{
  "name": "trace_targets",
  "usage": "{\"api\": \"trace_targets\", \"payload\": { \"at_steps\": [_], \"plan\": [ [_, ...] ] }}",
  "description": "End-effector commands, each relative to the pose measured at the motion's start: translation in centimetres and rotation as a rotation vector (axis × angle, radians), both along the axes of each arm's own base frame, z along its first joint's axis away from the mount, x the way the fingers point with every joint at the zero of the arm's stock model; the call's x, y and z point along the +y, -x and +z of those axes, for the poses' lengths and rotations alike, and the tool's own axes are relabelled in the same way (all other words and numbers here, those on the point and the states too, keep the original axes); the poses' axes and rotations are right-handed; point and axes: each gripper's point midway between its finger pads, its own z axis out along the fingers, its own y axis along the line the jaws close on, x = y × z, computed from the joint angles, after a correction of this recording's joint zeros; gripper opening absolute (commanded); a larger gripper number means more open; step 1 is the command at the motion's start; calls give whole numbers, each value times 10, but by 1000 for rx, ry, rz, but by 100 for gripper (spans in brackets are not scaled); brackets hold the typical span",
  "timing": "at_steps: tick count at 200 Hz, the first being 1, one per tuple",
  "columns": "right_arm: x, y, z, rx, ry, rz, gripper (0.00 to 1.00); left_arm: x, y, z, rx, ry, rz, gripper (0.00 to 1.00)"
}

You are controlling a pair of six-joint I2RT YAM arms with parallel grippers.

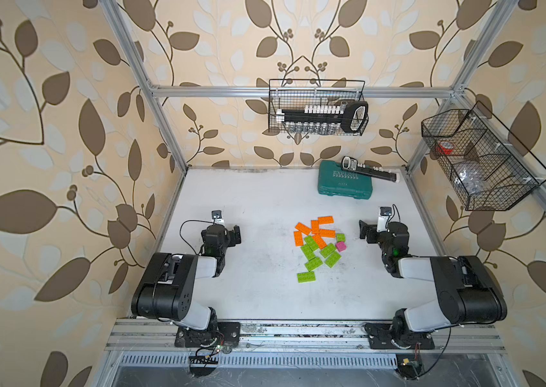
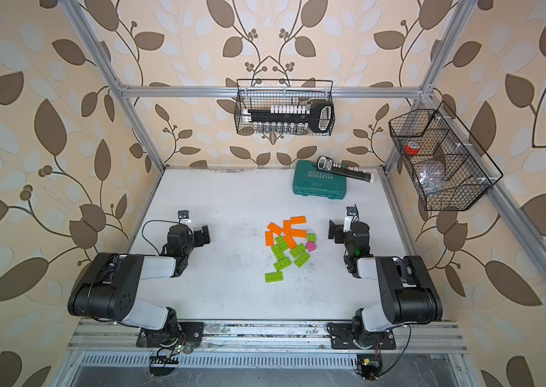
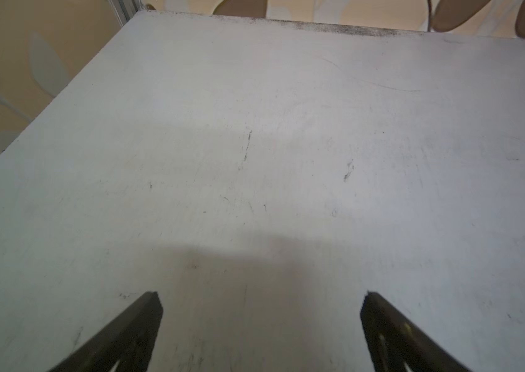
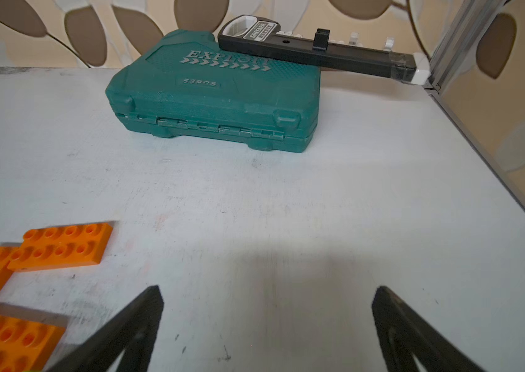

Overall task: Assemble a small pinwheel with lego
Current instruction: Adjust the lego brick at the center of the board.

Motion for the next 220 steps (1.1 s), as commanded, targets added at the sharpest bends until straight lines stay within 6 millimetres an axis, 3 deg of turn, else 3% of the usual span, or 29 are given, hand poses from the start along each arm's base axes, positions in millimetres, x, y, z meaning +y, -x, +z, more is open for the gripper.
{"api": "trace_targets", "payload": {
  "at_steps": [1, 117, 131, 137, 162, 175, 197, 220],
  "plan": [
    [0, -7, 7, -24, 11, -4, 99, 5, -12, 18, -64, -14, 6, 99],
    [0, -7, 8, -26, 13, -4, 99, 5, -11, 19, -66, -19, 10, 99],
    [3, -8, 15, -44, 17, 10, 99, 1, -11, 31, -90, -63, 19, 99],
    [6, -9, 21, -38, 26, 21, 99, -2, -10, 49, -104, -93, 26, 99],
    [22, -5, 51, -13, 102, 39, 99, -48, 0, 103, -138, -215, -55, 99],
    [24, -2, 69, -31, 68, 1, 99, -57, 10, 128, -175, -167, -49, 99],
    [44, 5, 87, -25, -78, 70, 99, -64, 24, 148, -163, -57, -47, 99],
    [60, 18, 100, -26, -226, 92, 99, -66, 38, 157, -93, 71, 4, 99]
  ]
}}
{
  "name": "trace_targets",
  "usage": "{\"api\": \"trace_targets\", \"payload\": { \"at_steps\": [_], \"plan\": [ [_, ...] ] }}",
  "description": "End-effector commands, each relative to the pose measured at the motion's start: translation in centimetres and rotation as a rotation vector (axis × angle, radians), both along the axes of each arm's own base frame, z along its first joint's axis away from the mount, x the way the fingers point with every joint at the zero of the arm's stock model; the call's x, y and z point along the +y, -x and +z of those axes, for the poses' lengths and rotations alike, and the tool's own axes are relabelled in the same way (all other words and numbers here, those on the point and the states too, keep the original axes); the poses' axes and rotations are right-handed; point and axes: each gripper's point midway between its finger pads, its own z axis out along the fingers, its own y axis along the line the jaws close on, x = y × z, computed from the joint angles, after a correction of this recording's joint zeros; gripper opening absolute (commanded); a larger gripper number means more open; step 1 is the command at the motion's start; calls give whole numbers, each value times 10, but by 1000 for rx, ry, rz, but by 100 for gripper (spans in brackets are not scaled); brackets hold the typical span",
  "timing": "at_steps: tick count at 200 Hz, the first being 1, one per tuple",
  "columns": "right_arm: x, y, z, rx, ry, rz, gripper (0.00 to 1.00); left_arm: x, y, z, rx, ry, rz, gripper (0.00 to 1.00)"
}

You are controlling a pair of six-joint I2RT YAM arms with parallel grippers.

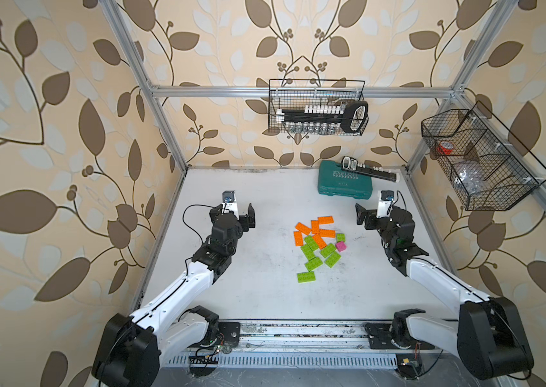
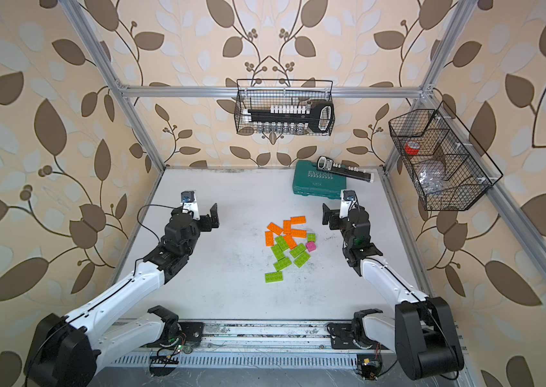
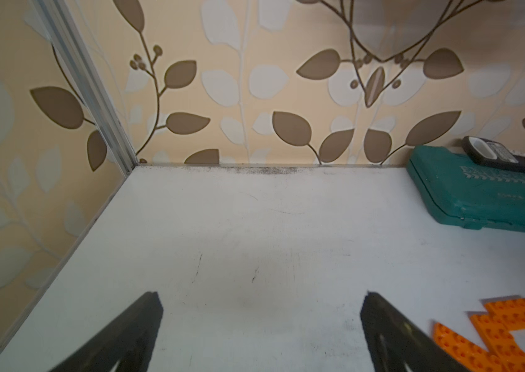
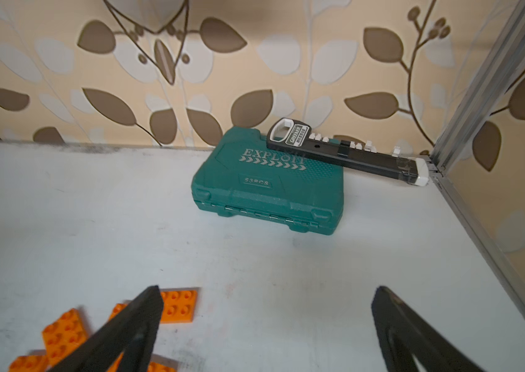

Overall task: Assemble a small pinwheel with lego
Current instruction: Adjust the lego brick at the center of the board.

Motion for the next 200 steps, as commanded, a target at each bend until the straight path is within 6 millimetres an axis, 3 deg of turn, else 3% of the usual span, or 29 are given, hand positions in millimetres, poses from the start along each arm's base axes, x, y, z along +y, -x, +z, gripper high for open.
{"api": "trace_targets", "payload": {
  "at_steps": [1, 19, 63, 82, 117, 160, 200],
  "plan": [
    [17, 18, -15, 122, -159, 30, 99, 9, 20, -21, 185, 98, 91, 99],
    [21, 29, -14, 188, -253, -33, 99, 7, 30, -25, 310, 185, 147, 99],
    [54, 60, -20, 384, -337, -51, 99, -83, 49, -56, 578, 269, -78, 99],
    [84, 73, -22, 462, -279, 56, 99, -123, 64, -61, 593, 218, -157, 99],
    [98, 105, -31, 599, -191, 48, 99, -175, 88, -80, 699, 244, -275, 99],
    [111, 144, -47, 808, -105, 83, 99, -203, 106, -105, 811, 340, -362, 99],
    [139, 181, -72, 981, -51, 154, 94, -201, 112, -115, 848, 361, -352, 99]
  ]
}}
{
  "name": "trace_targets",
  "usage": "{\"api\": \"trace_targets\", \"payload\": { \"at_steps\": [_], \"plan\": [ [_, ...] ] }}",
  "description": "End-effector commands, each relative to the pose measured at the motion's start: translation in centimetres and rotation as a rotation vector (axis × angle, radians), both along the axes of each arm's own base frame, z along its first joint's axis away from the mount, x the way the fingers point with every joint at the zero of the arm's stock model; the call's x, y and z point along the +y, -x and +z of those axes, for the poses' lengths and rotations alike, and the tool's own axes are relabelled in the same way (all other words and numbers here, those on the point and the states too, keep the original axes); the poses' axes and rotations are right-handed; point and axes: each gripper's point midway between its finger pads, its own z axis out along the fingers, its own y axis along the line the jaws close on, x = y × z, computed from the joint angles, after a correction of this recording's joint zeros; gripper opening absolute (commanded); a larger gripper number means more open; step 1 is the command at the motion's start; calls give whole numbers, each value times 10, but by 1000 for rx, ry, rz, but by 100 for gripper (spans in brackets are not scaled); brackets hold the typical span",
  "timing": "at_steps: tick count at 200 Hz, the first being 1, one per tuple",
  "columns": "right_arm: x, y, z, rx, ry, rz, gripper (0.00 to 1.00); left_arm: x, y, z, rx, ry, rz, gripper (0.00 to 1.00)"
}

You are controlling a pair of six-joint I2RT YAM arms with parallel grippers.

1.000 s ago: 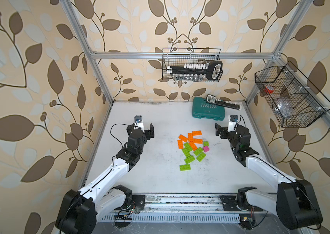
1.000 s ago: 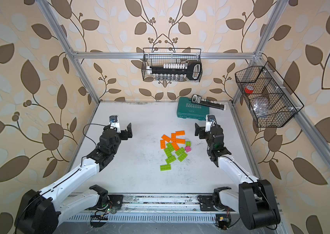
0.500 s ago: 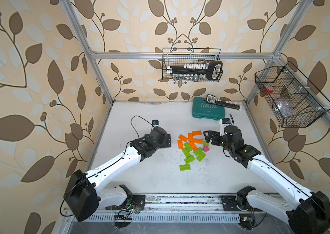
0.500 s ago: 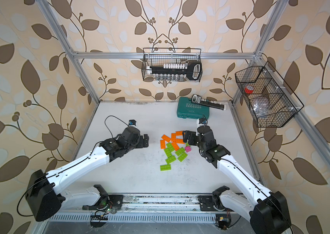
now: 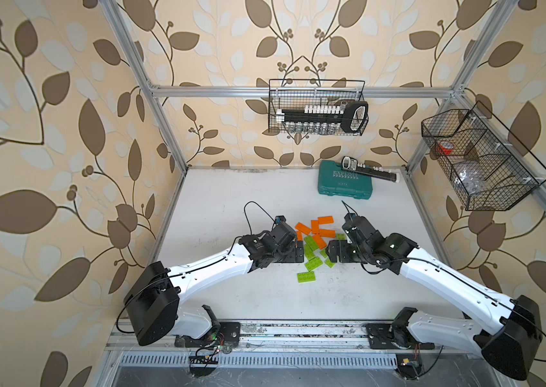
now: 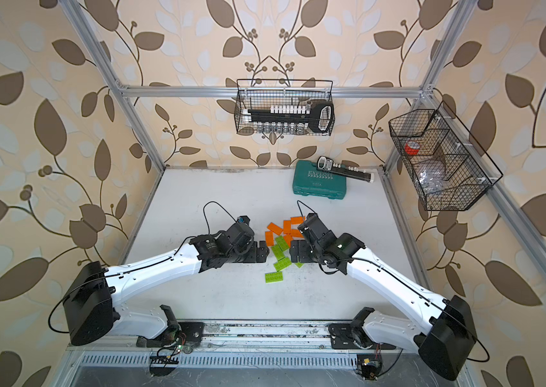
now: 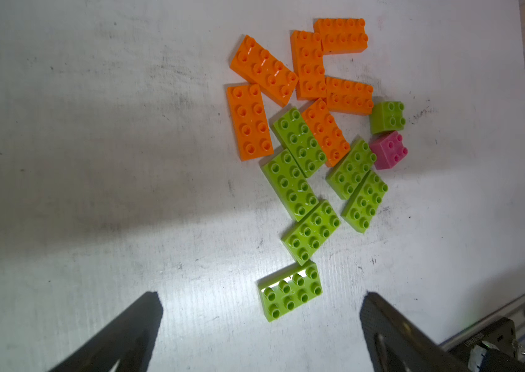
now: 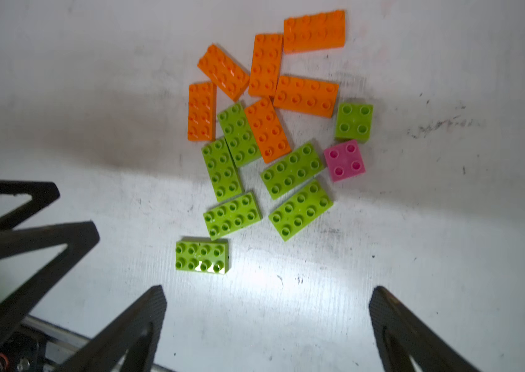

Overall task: Assemble a small pinwheel with lego
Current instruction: Adjust the lego brick at the center of the board.

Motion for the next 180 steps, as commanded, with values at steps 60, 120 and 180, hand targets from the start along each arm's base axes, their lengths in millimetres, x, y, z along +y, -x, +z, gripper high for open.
{"api": "trace_targets", "payload": {
  "at_steps": [60, 120, 180],
  "plan": [
    [59, 48, -49, 256, 49, 179, 87, 49, -1, -10, 98, 152, 153, 98],
    [87, 49, -87, 375, 14, 242, 72, 86, 8, -17, 143, 186, 221, 96],
    [94, 32, -105, 420, -32, 226, 70, 89, 13, -25, 166, 190, 231, 96]
  ]
}}
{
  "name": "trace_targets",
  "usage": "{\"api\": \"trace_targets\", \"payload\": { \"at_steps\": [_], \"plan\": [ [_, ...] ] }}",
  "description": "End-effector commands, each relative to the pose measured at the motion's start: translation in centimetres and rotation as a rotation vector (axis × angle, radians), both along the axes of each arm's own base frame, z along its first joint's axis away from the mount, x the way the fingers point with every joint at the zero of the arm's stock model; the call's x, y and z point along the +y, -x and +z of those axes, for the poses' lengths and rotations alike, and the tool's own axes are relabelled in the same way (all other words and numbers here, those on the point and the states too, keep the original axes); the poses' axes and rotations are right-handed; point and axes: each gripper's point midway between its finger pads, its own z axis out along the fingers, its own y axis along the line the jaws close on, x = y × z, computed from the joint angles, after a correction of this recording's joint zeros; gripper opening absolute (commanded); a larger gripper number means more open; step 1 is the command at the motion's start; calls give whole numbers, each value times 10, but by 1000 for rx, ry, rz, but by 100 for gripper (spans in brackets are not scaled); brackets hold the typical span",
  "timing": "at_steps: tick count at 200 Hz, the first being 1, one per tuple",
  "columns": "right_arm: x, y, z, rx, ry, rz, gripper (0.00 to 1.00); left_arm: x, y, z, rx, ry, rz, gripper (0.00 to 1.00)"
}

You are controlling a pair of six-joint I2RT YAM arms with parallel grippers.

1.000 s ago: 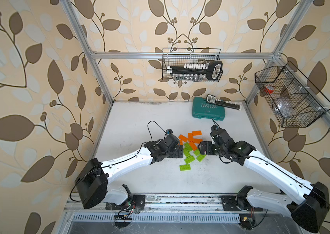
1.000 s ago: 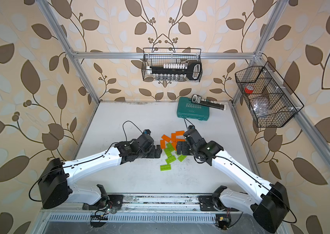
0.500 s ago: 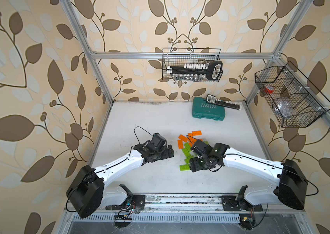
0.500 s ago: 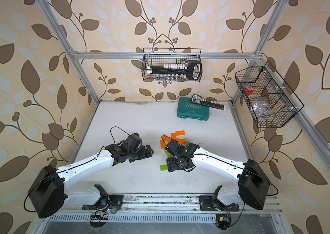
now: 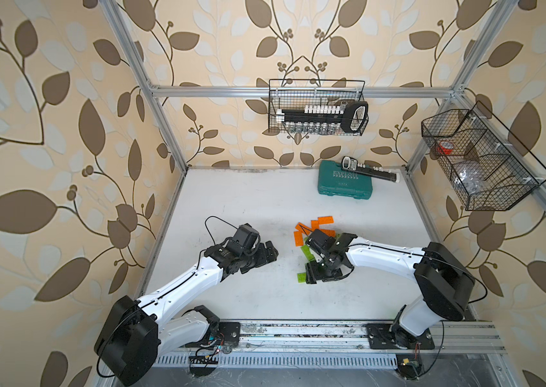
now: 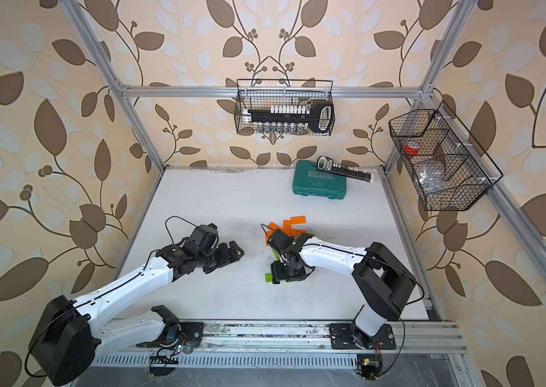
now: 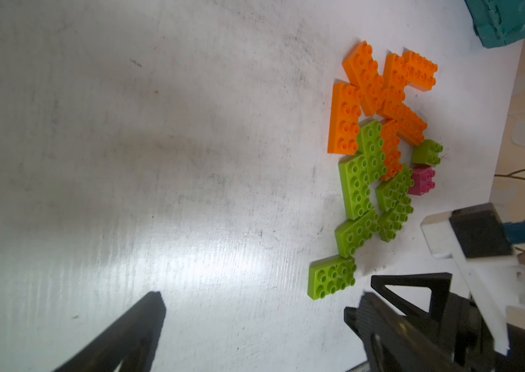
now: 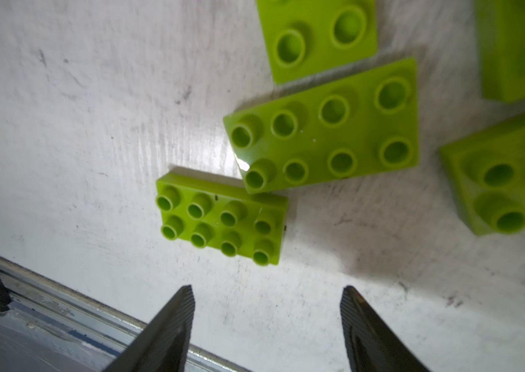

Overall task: Assemble a small pinwheel with lego
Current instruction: Adjust the lego brick at the center of the board.

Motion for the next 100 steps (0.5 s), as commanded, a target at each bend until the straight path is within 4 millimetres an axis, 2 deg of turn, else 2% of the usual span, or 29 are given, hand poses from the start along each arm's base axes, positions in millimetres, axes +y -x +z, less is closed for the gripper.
{"api": "trace_targets", "payload": {
  "at_steps": [1, 60, 79, 100],
  "plan": [
    [18, -10, 6, -8, -62, 22, 70, 1, 3, 0, 17, 18, 2, 96],
    [29, -9, -5, 33, -95, 37, 69, 1, 4, -1, 32, 20, -14, 96],
    [37, -1, -5, 53, -126, 69, 69, 3, 5, -2, 35, 21, -10, 96],
    [55, 12, 1, 62, -171, 154, 69, 6, 5, -2, 38, 26, 1, 96]
  ]
}}
